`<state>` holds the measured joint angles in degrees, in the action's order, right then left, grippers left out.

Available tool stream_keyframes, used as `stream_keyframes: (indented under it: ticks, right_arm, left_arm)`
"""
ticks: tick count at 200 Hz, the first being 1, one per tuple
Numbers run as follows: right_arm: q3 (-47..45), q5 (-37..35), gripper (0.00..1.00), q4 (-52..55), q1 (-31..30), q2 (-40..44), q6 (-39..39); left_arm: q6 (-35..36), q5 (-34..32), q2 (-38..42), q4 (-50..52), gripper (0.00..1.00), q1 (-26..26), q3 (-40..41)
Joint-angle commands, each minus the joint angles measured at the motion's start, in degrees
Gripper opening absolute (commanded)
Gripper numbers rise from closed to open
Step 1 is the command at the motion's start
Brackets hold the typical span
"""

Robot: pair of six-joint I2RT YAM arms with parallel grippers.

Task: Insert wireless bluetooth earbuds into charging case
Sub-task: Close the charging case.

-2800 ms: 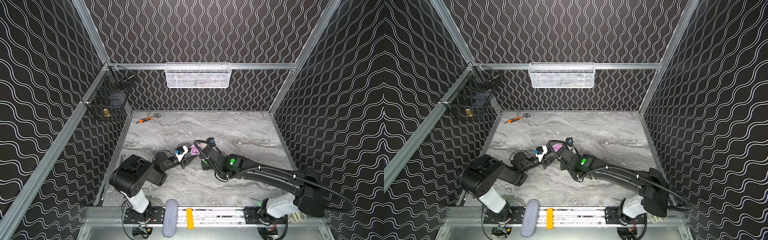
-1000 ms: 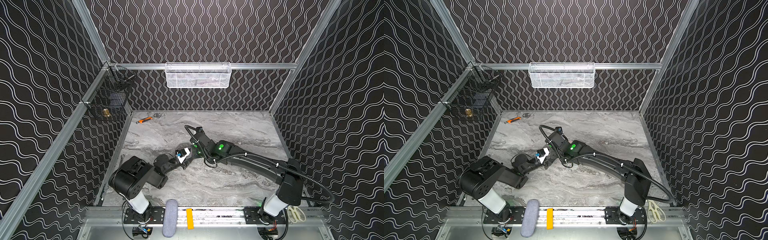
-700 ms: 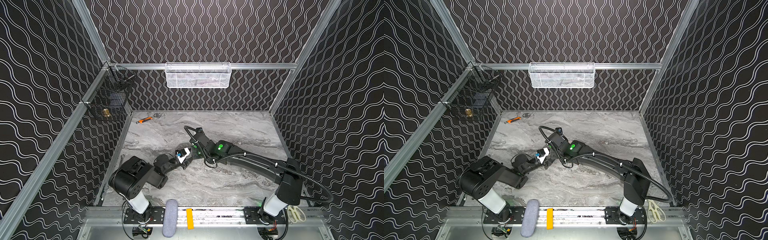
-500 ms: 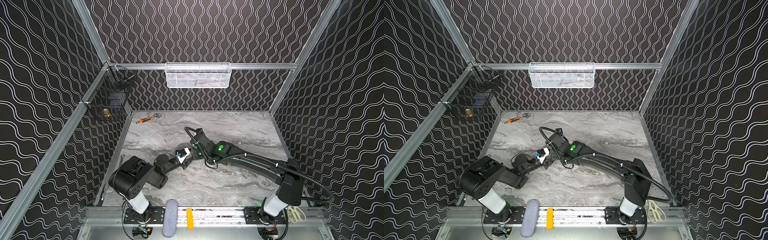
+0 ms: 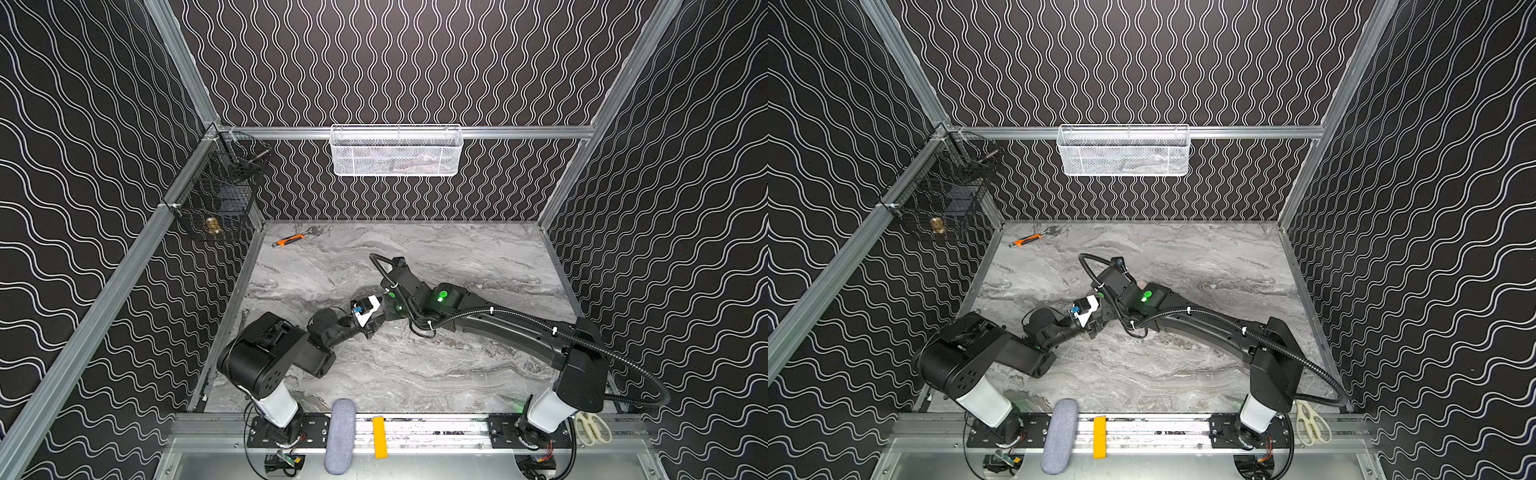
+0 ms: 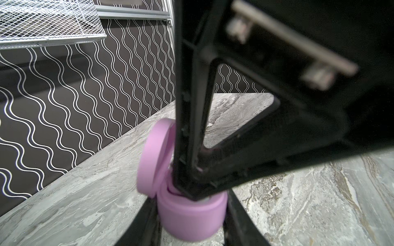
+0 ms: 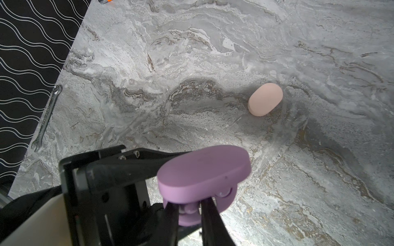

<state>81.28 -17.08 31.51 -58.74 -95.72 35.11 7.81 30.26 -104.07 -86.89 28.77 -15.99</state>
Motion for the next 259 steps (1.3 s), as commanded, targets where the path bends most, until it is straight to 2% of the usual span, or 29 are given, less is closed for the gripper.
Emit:
stream_keyframes:
  ticks: [1,195,259]
  right_arm:
    - [0.5,1.2,0.21,-1.5,-0.1,0.2,0.3]
    - [-3.6,-1.3,0.24,-0.1,0.0,4.6,1.0]
    - [-2.7,-0.7,0.24,-0.8,0.6,3.0,0.4]
  left_arm:
    - [0.3,0.2,0.1,-1.9,0.38,0.0,-0.1]
    - [0.1,-0.1,0.2,-1.9,0.38,-0.1,-0.1]
    - [0.1,0.2,0.2,-1.9,0.39,-0.1,-0.1]
